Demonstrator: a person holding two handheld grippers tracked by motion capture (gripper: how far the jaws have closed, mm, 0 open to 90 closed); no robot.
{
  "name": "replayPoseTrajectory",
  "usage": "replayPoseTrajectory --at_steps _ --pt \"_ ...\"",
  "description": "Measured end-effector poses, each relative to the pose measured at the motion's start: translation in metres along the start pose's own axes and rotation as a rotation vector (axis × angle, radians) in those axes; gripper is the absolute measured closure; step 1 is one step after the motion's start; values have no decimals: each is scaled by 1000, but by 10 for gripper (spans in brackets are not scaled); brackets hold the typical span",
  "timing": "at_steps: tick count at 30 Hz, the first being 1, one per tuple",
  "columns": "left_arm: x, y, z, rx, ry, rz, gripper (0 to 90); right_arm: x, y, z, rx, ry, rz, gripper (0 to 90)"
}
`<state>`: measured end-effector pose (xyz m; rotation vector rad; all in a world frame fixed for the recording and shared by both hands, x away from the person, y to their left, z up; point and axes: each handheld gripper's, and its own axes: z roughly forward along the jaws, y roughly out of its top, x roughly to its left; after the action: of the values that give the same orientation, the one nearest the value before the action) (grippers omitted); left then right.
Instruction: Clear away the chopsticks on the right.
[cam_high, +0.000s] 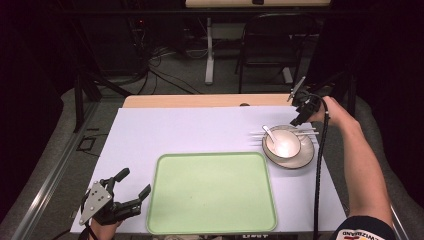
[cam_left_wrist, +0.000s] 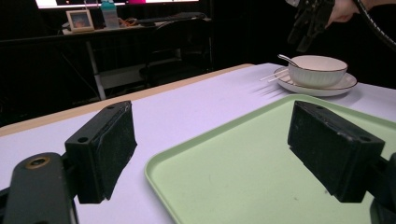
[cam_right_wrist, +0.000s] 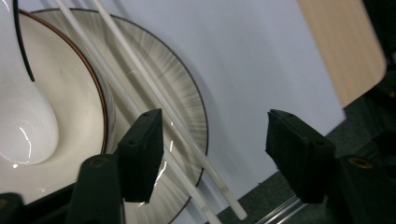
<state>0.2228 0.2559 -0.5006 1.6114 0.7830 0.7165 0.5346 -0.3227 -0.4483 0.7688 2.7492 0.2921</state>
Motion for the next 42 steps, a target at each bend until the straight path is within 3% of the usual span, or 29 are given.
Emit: replayPoseTrajectory --at_steps 2,3,4,6,7,10,18,19,20,21,22,30,35,42 --pt "0 0 0 0 1 -2 152 0 -3 5 -16 9 4 394" --pt "0 0 0 -5 4 -5 152 1 -4 8 2 9 8 421" --pt "0 0 0 -2 1 -11 152 1 -9 16 -29 34 20 482" --pt "0 0 0 1 0 -9 152 2 -10 17 -27 50 32 508" --pt "0 0 0 1 -1 -9 152 1 -11 21 -22 72 18 560" --pt "0 0 0 0 3 -11 152 1 -14 25 -29 81 25 618" --pt "0 0 0 2 6 -9 152 3 -11 31 20 114 2 675" --pt "1 0 -1 -1 12 -13 152 4 -12 34 -7 115 7 679" --pt "1 0 -1 -1 12 -13 152 4 -11 33 16 124 -1 686" --pt "1 0 -1 -3 17 -15 152 4 -11 37 -2 125 0 691" --pt "1 0 -2 -4 19 -17 152 4 -11 38 26 126 -10 700" --pt "1 0 -2 -7 22 -19 152 6 -7 46 59 109 -59 778" --pt "1 0 -2 -7 22 -19 152 8 -6 47 29 104 -76 838" --pt "1 0 -2 -7 23 -17 152 6 1 25 37 66 -74 845"
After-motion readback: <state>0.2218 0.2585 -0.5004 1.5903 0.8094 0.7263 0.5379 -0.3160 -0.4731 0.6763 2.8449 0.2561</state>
